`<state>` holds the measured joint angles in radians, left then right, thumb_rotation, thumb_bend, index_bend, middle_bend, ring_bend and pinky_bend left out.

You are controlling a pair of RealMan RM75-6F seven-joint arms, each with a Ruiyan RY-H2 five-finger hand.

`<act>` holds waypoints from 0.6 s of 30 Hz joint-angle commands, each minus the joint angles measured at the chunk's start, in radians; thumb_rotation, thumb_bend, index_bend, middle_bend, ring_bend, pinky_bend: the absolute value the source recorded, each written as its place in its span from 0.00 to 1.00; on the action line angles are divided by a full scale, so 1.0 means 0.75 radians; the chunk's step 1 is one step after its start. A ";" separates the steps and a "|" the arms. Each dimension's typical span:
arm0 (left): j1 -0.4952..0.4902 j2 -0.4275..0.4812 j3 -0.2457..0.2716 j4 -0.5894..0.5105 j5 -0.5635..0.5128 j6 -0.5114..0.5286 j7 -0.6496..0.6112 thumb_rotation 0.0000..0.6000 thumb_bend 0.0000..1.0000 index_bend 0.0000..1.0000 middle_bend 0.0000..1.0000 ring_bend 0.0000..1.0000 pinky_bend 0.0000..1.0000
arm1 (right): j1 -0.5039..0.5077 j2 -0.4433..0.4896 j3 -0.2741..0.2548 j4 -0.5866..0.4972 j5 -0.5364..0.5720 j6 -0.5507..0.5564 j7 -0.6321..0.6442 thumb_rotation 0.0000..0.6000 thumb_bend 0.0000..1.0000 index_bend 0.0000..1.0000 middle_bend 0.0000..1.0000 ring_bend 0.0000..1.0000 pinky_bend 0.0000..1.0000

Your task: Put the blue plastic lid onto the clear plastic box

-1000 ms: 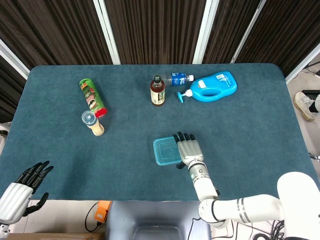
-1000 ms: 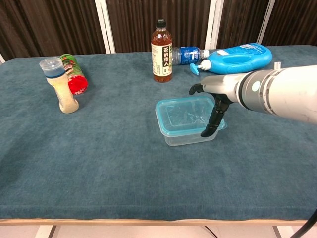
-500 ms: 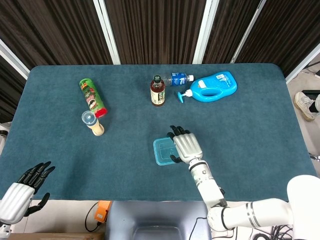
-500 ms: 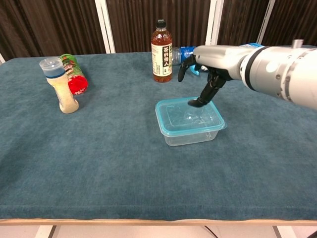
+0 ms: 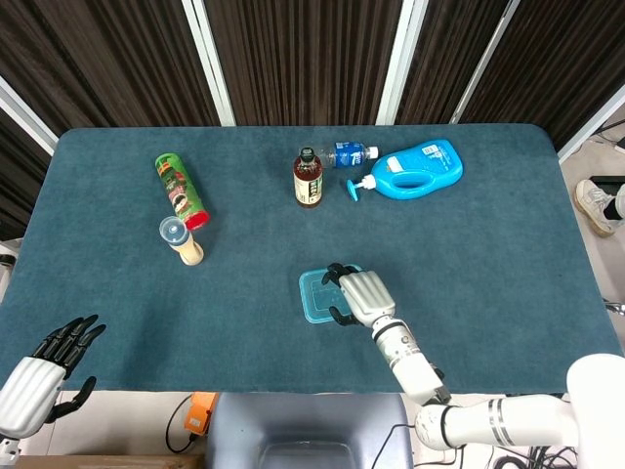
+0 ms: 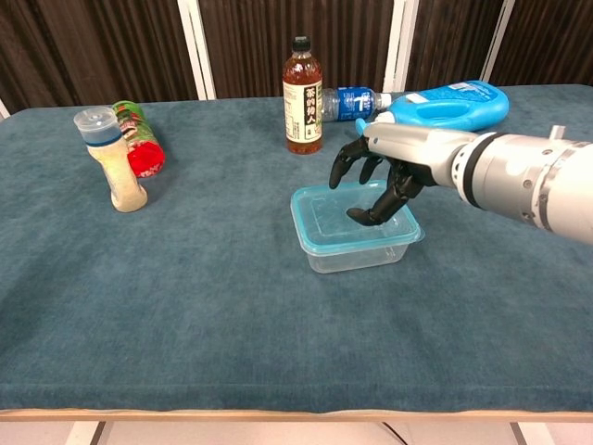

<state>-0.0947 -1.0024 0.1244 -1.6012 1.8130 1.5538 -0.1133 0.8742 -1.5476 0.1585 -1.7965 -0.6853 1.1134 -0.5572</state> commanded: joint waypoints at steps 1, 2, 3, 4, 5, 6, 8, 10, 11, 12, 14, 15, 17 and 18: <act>-0.001 0.000 0.000 0.001 0.001 0.000 -0.001 1.00 0.43 0.00 0.00 0.00 0.16 | -0.004 -0.002 0.001 0.008 -0.005 -0.008 0.007 1.00 0.54 0.42 0.29 0.29 0.53; -0.001 0.000 0.000 0.001 0.001 -0.001 -0.001 1.00 0.43 0.00 0.00 0.00 0.16 | -0.006 -0.002 0.001 0.011 -0.007 -0.009 0.009 1.00 0.54 0.42 0.29 0.29 0.53; -0.001 -0.001 0.000 0.001 0.000 -0.002 0.000 1.00 0.43 0.00 0.00 0.00 0.16 | -0.008 -0.001 0.001 0.013 -0.006 -0.011 0.011 1.00 0.54 0.42 0.29 0.29 0.53; -0.001 -0.001 0.000 0.001 0.000 -0.003 0.001 1.00 0.43 0.00 0.00 0.00 0.16 | -0.010 0.001 0.002 0.015 -0.005 -0.014 0.013 1.00 0.54 0.42 0.29 0.29 0.53; -0.001 -0.002 0.001 0.001 0.001 -0.004 0.002 1.00 0.43 0.00 0.00 0.00 0.16 | -0.012 0.002 0.004 0.017 -0.004 -0.018 0.016 1.00 0.54 0.42 0.29 0.29 0.53; -0.002 -0.002 0.000 0.000 0.000 -0.004 0.003 1.00 0.43 0.00 0.00 0.00 0.16 | -0.013 0.002 0.005 0.020 -0.004 -0.020 0.019 1.00 0.54 0.42 0.29 0.29 0.53; -0.002 -0.002 0.000 0.000 -0.001 -0.006 0.004 1.00 0.43 0.00 0.00 0.00 0.16 | -0.015 0.004 0.007 0.022 -0.004 -0.029 0.025 1.00 0.54 0.42 0.29 0.28 0.53; -0.002 -0.002 0.000 -0.001 -0.001 -0.005 0.003 1.00 0.43 0.00 0.00 0.00 0.16 | -0.018 0.008 0.011 0.024 -0.013 -0.041 0.040 1.00 0.54 0.41 0.29 0.27 0.53; -0.002 -0.002 0.000 0.000 -0.001 -0.004 0.002 1.00 0.43 0.00 0.00 0.00 0.16 | -0.019 0.009 0.013 0.026 -0.023 -0.042 0.045 1.00 0.54 0.41 0.29 0.27 0.51; -0.002 -0.002 0.000 0.000 -0.002 -0.004 0.001 1.00 0.43 0.00 0.00 0.00 0.16 | -0.022 0.010 0.015 0.030 -0.041 -0.037 0.051 1.00 0.55 0.42 0.29 0.26 0.50; -0.002 -0.002 0.000 0.000 -0.002 -0.005 0.000 1.00 0.43 0.00 0.00 0.00 0.16 | -0.026 0.010 0.019 0.033 -0.065 -0.026 0.055 1.00 0.55 0.42 0.30 0.26 0.45; -0.003 -0.002 0.000 0.001 -0.002 -0.006 0.001 1.00 0.43 0.00 0.00 0.00 0.16 | -0.028 0.010 0.020 0.034 -0.078 -0.018 0.053 1.00 0.55 0.43 0.30 0.26 0.43; -0.003 -0.003 0.000 0.001 -0.001 -0.007 0.002 1.00 0.43 0.00 0.00 0.00 0.16 | -0.027 0.010 0.021 0.035 -0.094 -0.006 0.041 1.00 0.55 0.44 0.32 0.26 0.39; -0.003 -0.003 0.000 0.000 -0.001 -0.007 0.002 1.00 0.43 0.00 0.00 0.00 0.16 | -0.027 0.010 0.020 0.035 -0.095 -0.005 0.037 1.00 0.55 0.44 0.33 0.27 0.39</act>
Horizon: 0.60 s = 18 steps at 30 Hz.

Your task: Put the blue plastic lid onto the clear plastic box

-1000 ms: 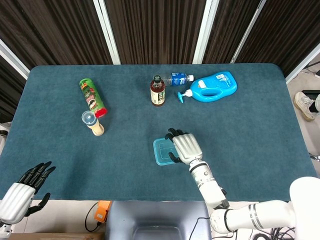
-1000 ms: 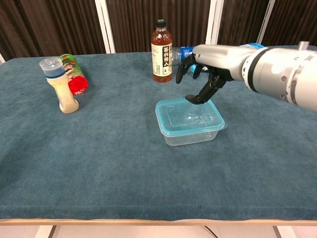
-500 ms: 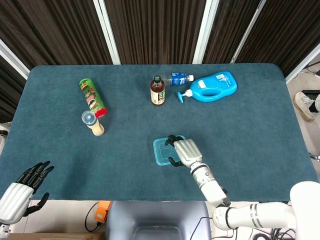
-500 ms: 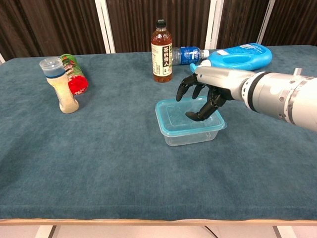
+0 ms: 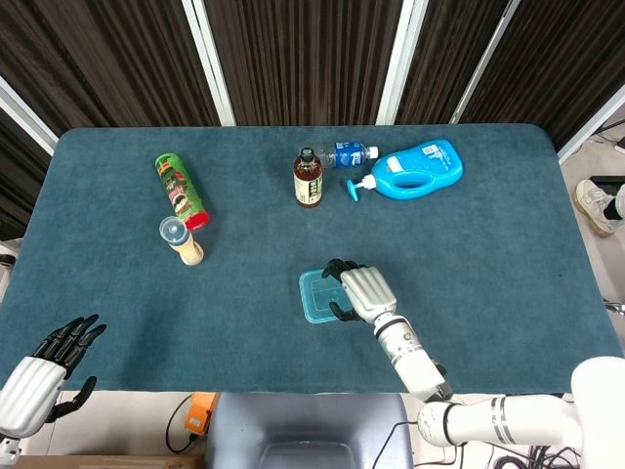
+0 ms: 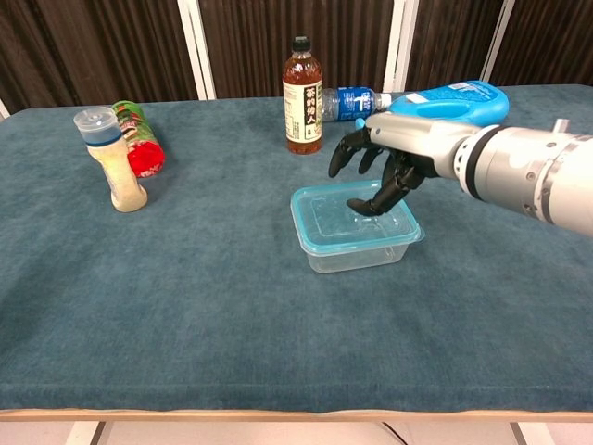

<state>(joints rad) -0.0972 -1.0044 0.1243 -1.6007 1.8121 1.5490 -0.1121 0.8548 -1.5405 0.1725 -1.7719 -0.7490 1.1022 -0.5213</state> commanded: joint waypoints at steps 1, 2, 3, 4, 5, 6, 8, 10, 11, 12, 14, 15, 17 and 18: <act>0.000 0.000 0.000 0.000 0.000 0.000 0.001 1.00 0.43 0.00 0.00 0.00 0.16 | -0.001 0.000 0.002 0.002 -0.010 0.011 -0.013 1.00 0.55 0.45 0.34 0.27 0.39; 0.000 0.000 0.000 0.000 0.000 -0.001 0.001 1.00 0.43 0.00 0.00 0.00 0.16 | 0.000 0.000 0.002 0.003 -0.010 0.012 -0.016 1.00 0.55 0.46 0.34 0.27 0.38; 0.000 -0.001 0.000 0.000 0.001 -0.001 0.002 1.00 0.44 0.00 0.00 0.00 0.16 | 0.001 -0.001 0.001 0.003 -0.009 0.014 -0.024 1.00 0.55 0.47 0.35 0.27 0.38; 0.000 -0.002 0.001 0.000 0.001 -0.001 0.003 1.00 0.44 0.00 0.00 0.00 0.16 | 0.003 -0.001 0.000 0.003 -0.004 0.014 -0.032 1.00 0.55 0.48 0.36 0.28 0.38; 0.000 -0.002 0.001 0.000 0.001 -0.001 0.004 1.00 0.43 0.00 0.00 0.00 0.16 | 0.006 -0.003 0.000 0.003 0.012 0.013 -0.048 1.00 0.55 0.49 0.37 0.29 0.38; 0.000 -0.003 0.000 0.000 0.000 -0.001 0.004 1.00 0.43 0.00 0.00 0.00 0.16 | 0.012 -0.004 -0.001 0.005 0.029 0.009 -0.068 1.00 0.55 0.51 0.39 0.30 0.38; 0.001 -0.002 0.000 0.001 -0.001 0.000 0.001 1.00 0.43 0.00 0.00 0.00 0.16 | 0.027 -0.007 -0.008 0.013 0.067 -0.003 -0.112 1.00 0.56 0.53 0.42 0.31 0.38; 0.001 -0.002 -0.001 0.002 -0.002 0.001 -0.001 1.00 0.43 0.00 0.00 0.00 0.16 | 0.037 -0.009 -0.007 0.014 0.088 -0.003 -0.138 1.00 0.56 0.53 0.44 0.31 0.38; 0.001 -0.002 -0.001 0.002 -0.001 0.002 -0.002 1.00 0.43 0.00 0.00 0.00 0.16 | 0.039 -0.011 -0.008 0.015 0.092 -0.001 -0.146 1.00 0.56 0.53 0.44 0.31 0.38; 0.001 -0.002 0.000 0.002 0.000 0.004 -0.002 1.00 0.43 0.00 0.00 0.00 0.16 | 0.040 -0.013 -0.008 0.014 0.098 -0.001 -0.152 1.00 0.56 0.53 0.44 0.31 0.38; 0.001 -0.002 0.000 0.002 0.001 0.004 -0.003 1.00 0.43 0.00 0.00 0.00 0.16 | 0.043 -0.014 -0.009 0.015 0.111 -0.004 -0.160 1.00 0.56 0.53 0.44 0.31 0.38; 0.001 -0.002 0.000 0.003 0.001 0.004 -0.003 1.00 0.43 0.00 0.00 0.00 0.16 | 0.045 -0.015 -0.009 0.017 0.117 -0.004 -0.166 1.00 0.56 0.53 0.44 0.31 0.38; 0.001 -0.002 0.001 0.002 0.001 0.004 -0.002 1.00 0.43 0.00 0.00 0.00 0.16 | 0.047 -0.018 -0.009 0.019 0.124 -0.005 -0.171 1.00 0.56 0.53 0.44 0.31 0.38; 0.002 -0.002 0.001 0.002 0.001 0.004 -0.002 1.00 0.43 0.00 0.00 0.00 0.16 | 0.048 -0.019 -0.008 0.020 0.127 -0.005 -0.171 1.00 0.56 0.53 0.44 0.31 0.38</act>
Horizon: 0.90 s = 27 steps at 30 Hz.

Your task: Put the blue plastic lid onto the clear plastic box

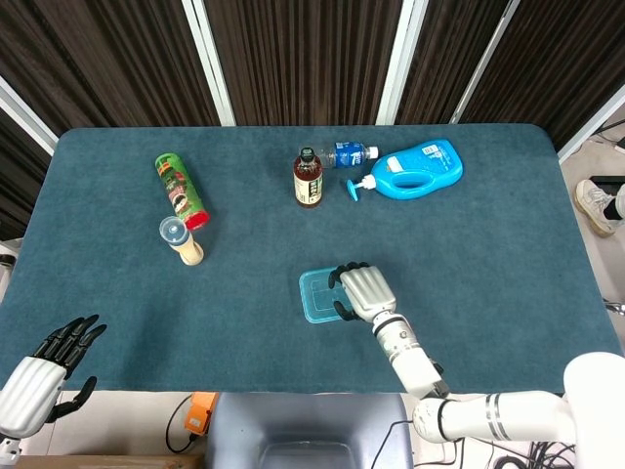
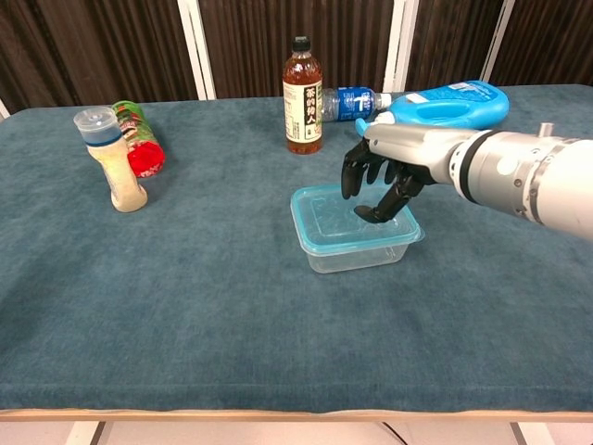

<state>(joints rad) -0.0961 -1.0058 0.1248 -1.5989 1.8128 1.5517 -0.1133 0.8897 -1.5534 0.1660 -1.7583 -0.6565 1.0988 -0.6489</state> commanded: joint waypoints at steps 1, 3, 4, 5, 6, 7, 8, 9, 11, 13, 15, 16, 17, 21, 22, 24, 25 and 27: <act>0.000 0.000 0.000 0.000 -0.001 0.001 0.000 1.00 0.43 0.00 0.00 0.00 0.16 | 0.001 -0.003 0.000 0.003 0.004 0.000 -0.002 1.00 0.56 0.53 0.44 0.31 0.38; 0.000 0.001 -0.001 0.000 -0.001 0.002 -0.001 1.00 0.43 0.00 0.00 0.00 0.16 | 0.001 -0.003 -0.004 0.004 0.011 0.001 -0.009 1.00 0.56 0.52 0.44 0.31 0.38; 0.001 0.001 0.000 0.000 0.000 0.002 -0.002 1.00 0.43 0.00 0.00 0.00 0.16 | 0.001 -0.002 -0.006 0.004 0.019 0.001 -0.014 1.00 0.56 0.52 0.44 0.31 0.38; 0.001 0.001 0.000 0.000 0.000 0.002 -0.002 1.00 0.43 0.00 0.00 0.00 0.16 | 0.002 -0.002 -0.006 0.006 0.023 0.001 -0.017 1.00 0.56 0.51 0.44 0.31 0.38; 0.001 0.001 0.000 0.000 0.000 0.003 -0.002 1.00 0.43 0.00 0.00 0.00 0.16 | 0.001 -0.002 -0.007 0.009 0.028 0.001 -0.018 1.00 0.56 0.51 0.44 0.31 0.37; 0.001 0.002 0.000 0.000 0.000 0.003 -0.002 1.00 0.43 0.00 0.00 0.00 0.16 | 0.001 -0.003 -0.007 0.010 0.030 -0.001 -0.016 1.00 0.56 0.50 0.44 0.31 0.37; 0.000 0.002 0.000 -0.001 0.001 0.003 -0.002 1.00 0.43 0.00 0.00 0.00 0.16 | 0.000 -0.004 -0.006 0.012 0.032 -0.004 -0.012 1.00 0.56 0.50 0.44 0.31 0.37; 0.000 0.002 0.000 0.000 0.000 0.002 -0.002 1.00 0.43 0.00 0.00 0.00 0.16 | 0.000 -0.005 -0.006 0.016 0.033 -0.007 -0.009 1.00 0.56 0.49 0.44 0.31 0.37; 0.000 0.002 0.000 -0.001 0.000 0.002 -0.002 1.00 0.43 0.00 0.00 0.00 0.16 | 0.000 -0.009 -0.007 0.021 0.034 -0.011 -0.008 1.00 0.56 0.49 0.44 0.31 0.37; 0.001 0.002 0.000 -0.001 0.000 0.002 -0.001 1.00 0.43 0.00 0.00 0.00 0.16 | 0.001 -0.013 -0.010 0.026 0.035 -0.013 -0.010 1.00 0.56 0.48 0.44 0.31 0.37; 0.001 0.002 0.000 -0.001 0.001 0.004 -0.002 1.00 0.43 0.00 0.00 0.00 0.16 | 0.002 -0.017 -0.012 0.030 0.038 -0.013 -0.014 1.00 0.56 0.48 0.44 0.30 0.37; 0.001 0.002 0.000 -0.001 0.000 0.004 -0.002 1.00 0.43 0.00 0.00 0.00 0.16 | 0.002 -0.019 -0.013 0.033 0.038 -0.013 -0.015 1.00 0.56 0.48 0.44 0.30 0.37; 0.002 0.002 0.000 0.000 0.001 0.005 -0.002 1.00 0.43 0.00 0.00 0.00 0.16 | 0.001 -0.021 -0.014 0.036 0.040 -0.013 -0.014 1.00 0.56 0.48 0.44 0.30 0.37; 0.001 0.003 0.000 0.001 0.002 0.006 -0.004 1.00 0.43 0.00 0.00 0.00 0.16 | -0.003 -0.025 -0.016 0.047 0.039 -0.018 -0.007 1.00 0.56 0.48 0.44 0.30 0.37; 0.001 0.003 0.000 0.000 0.001 0.005 -0.004 1.00 0.43 0.00 0.00 0.00 0.16 | -0.003 -0.026 -0.017 0.049 0.039 -0.019 -0.006 1.00 0.56 0.48 0.44 0.30 0.37; 0.001 0.003 0.000 0.000 0.001 0.005 -0.004 1.00 0.43 0.00 0.00 0.00 0.16 | -0.005 -0.030 -0.018 0.055 0.036 -0.023 -0.001 1.00 0.56 0.48 0.44 0.30 0.37; 0.001 0.002 0.000 0.000 0.001 0.005 -0.003 1.00 0.43 0.00 0.00 0.00 0.16 | -0.005 -0.031 -0.018 0.057 0.035 -0.025 0.001 1.00 0.56 0.48 0.44 0.30 0.37; 0.001 0.002 0.000 0.000 0.001 0.005 -0.003 1.00 0.43 0.00 0.00 0.00 0.16 | -0.005 -0.034 -0.019 0.062 0.034 -0.028 0.002 1.00 0.56 0.48 0.44 0.30 0.37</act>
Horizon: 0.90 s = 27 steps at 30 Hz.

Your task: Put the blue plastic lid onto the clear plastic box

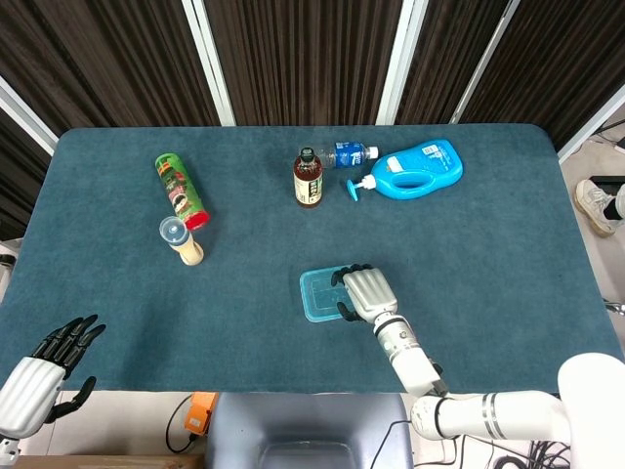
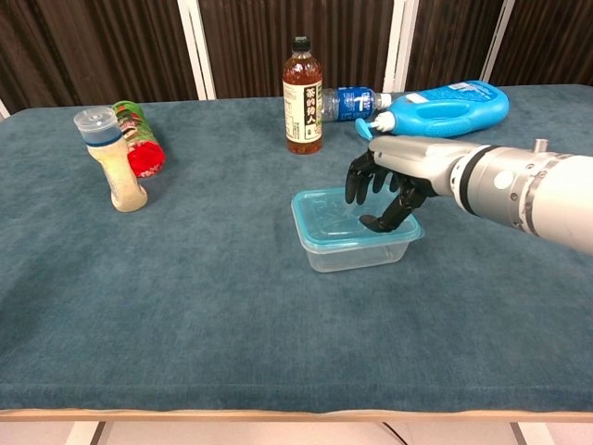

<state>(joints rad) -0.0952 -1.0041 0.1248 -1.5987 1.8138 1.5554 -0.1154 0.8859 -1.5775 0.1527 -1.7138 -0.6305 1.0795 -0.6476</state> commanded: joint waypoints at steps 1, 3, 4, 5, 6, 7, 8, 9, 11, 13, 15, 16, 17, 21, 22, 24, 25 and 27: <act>0.000 0.000 0.000 0.000 0.000 0.000 0.000 1.00 0.43 0.00 0.00 0.00 0.16 | -0.001 -0.003 -0.001 0.004 -0.002 -0.003 0.002 1.00 0.56 0.48 0.44 0.30 0.37; 0.001 0.000 0.000 0.000 -0.001 0.002 -0.001 1.00 0.43 0.00 0.00 0.00 0.16 | -0.001 -0.005 0.001 0.005 -0.004 -0.005 0.006 1.00 0.56 0.48 0.44 0.30 0.37; 0.002 0.001 0.000 0.001 0.000 0.003 -0.002 1.00 0.43 0.00 0.00 0.00 0.16 | -0.002 -0.004 0.002 0.003 -0.006 -0.004 0.009 1.00 0.56 0.48 0.44 0.30 0.37; 0.002 0.001 0.000 0.001 0.000 0.004 -0.002 1.00 0.43 0.00 0.00 0.00 0.16 | -0.004 -0.003 0.005 0.000 -0.010 -0.003 0.013 1.00 0.56 0.48 0.44 0.30 0.37; 0.003 0.001 0.001 0.001 0.001 0.005 -0.003 1.00 0.43 0.00 0.00 0.00 0.16 | -0.006 0.001 0.009 -0.007 -0.019 0.001 0.019 1.00 0.56 0.48 0.44 0.30 0.37; 0.003 0.001 0.001 0.002 0.001 0.006 -0.004 1.00 0.43 0.00 0.00 0.00 0.16 | -0.008 0.006 0.014 -0.014 -0.030 0.007 0.025 1.00 0.56 0.48 0.44 0.30 0.37; 0.003 0.002 0.001 0.002 0.001 0.007 -0.005 1.00 0.43 0.00 0.00 0.00 0.16 | -0.011 0.013 0.019 -0.024 -0.043 0.015 0.032 1.00 0.56 0.48 0.44 0.30 0.37; 0.003 0.002 0.000 0.002 0.001 0.007 -0.007 1.00 0.43 0.00 0.00 0.00 0.16 | -0.016 0.023 0.027 -0.042 -0.060 0.025 0.042 1.00 0.56 0.48 0.44 0.30 0.37; 0.003 0.003 0.000 0.002 0.001 0.008 -0.009 1.00 0.43 0.00 0.00 0.00 0.16 | -0.023 0.042 0.038 -0.074 -0.082 0.040 0.054 1.00 0.56 0.48 0.44 0.30 0.37; 0.002 0.002 0.001 0.002 0.003 0.006 -0.008 1.00 0.43 0.00 0.00 0.00 0.16 | -0.026 0.062 0.045 -0.111 -0.095 0.055 0.052 1.00 0.56 0.48 0.44 0.30 0.37; 0.001 0.001 0.001 0.001 0.004 0.003 -0.006 1.00 0.43 0.00 0.00 0.00 0.16 | -0.022 0.073 0.047 -0.143 -0.099 0.063 0.037 1.00 0.56 0.48 0.44 0.30 0.37; 0.000 0.000 0.001 0.000 0.004 0.002 -0.005 1.00 0.43 0.00 0.00 0.00 0.16 | -0.019 0.075 0.047 -0.154 -0.099 0.065 0.030 1.00 0.56 0.48 0.44 0.30 0.37; 0.000 0.000 0.001 0.000 0.004 0.001 -0.003 1.00 0.43 0.00 0.00 0.00 0.16 | -0.016 0.074 0.046 -0.163 -0.099 0.064 0.023 1.00 0.56 0.48 0.44 0.30 0.37; -0.002 0.000 0.001 -0.002 0.003 -0.001 -0.005 1.00 0.43 0.00 0.00 0.00 0.16 | 0.005 0.040 0.033 -0.163 -0.096 0.059 -0.013 1.00 0.56 0.48 0.44 0.30 0.37; -0.002 0.001 0.001 -0.001 0.003 -0.001 -0.006 1.00 0.43 0.00 0.00 0.00 0.16 | 0.010 0.026 0.031 -0.154 -0.095 0.060 -0.020 1.00 0.56 0.48 0.44 0.30 0.37; -0.001 0.003 0.000 0.000 0.004 0.004 -0.010 1.00 0.43 0.00 0.00 0.00 0.16 | 0.024 -0.012 0.027 -0.122 -0.093 0.067 -0.045 1.00 0.56 0.48 0.44 0.30 0.37; 0.000 0.004 0.000 0.000 0.004 0.006 -0.013 1.00 0.43 0.00 0.00 0.00 0.16 | 0.030 -0.029 0.025 -0.106 -0.093 0.074 -0.059 1.00 0.56 0.48 0.44 0.30 0.37; 0.001 0.006 0.000 0.002 0.003 0.011 -0.019 1.00 0.43 0.00 0.00 0.00 0.16 | 0.043 -0.068 0.022 -0.073 -0.085 0.091 -0.093 1.00 0.56 0.48 0.44 0.30 0.37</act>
<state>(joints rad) -0.0947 -1.0001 0.1249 -1.5976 1.8164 1.5628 -0.1286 0.9070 -1.6064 0.1727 -1.7889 -0.6991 1.1365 -0.6972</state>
